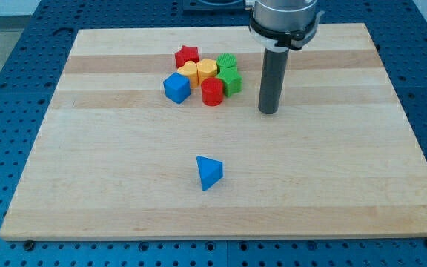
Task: Point your arm closer to the blue triangle
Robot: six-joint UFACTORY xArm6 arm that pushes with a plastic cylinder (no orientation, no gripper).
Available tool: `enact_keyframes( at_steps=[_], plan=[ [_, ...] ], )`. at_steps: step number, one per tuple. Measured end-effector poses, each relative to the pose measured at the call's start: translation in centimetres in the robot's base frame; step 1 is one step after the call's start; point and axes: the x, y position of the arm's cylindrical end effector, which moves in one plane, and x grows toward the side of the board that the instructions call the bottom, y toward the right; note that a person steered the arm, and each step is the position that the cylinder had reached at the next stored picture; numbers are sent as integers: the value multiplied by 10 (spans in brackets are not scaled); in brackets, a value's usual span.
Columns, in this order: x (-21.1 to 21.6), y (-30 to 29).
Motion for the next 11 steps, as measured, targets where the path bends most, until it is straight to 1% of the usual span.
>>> enact_keyframes(
  at_steps=[1,2,3,5,6,7,8,9,11],
  plan=[
    [0,0],
    [27,0],
    [65,-1],
    [156,-32],
    [172,-93],
    [156,-163],
    [150,-192],
    [166,-187],
    [158,-120]
  ],
)
